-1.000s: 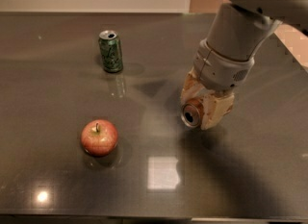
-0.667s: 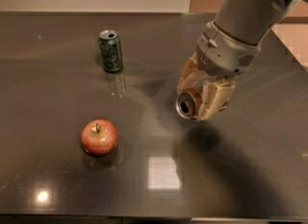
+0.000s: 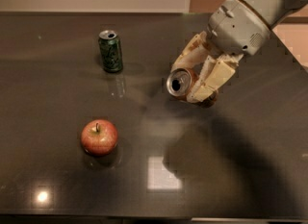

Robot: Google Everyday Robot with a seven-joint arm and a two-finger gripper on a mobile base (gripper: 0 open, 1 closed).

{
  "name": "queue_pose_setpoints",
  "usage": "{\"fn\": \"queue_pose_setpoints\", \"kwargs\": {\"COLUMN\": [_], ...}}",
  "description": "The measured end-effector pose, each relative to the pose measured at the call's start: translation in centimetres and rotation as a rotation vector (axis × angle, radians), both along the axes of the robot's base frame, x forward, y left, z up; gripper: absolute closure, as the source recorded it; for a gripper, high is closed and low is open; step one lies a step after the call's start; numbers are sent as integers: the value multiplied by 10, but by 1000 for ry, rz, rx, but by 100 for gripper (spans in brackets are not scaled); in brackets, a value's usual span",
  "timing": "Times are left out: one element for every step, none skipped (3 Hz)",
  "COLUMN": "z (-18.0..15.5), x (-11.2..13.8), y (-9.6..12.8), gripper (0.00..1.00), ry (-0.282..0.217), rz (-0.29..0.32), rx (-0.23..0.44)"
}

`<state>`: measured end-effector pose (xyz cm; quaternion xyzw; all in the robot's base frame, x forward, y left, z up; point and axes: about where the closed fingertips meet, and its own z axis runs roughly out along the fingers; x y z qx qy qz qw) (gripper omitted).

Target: Place orange can upright

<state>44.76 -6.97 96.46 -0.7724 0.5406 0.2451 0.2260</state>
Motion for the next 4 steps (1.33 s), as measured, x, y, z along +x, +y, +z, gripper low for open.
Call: {"fn": "queue_pose_setpoints", "kwargs": {"z": [5, 2, -2, -8], "x": [6, 11, 21, 33], "y": [4, 1, -8, -21], "gripper": [100, 100, 100, 100], "ry": [100, 192, 268, 313], "rz": [-54, -118, -191, -242], "rx": [145, 263, 379, 494]}}
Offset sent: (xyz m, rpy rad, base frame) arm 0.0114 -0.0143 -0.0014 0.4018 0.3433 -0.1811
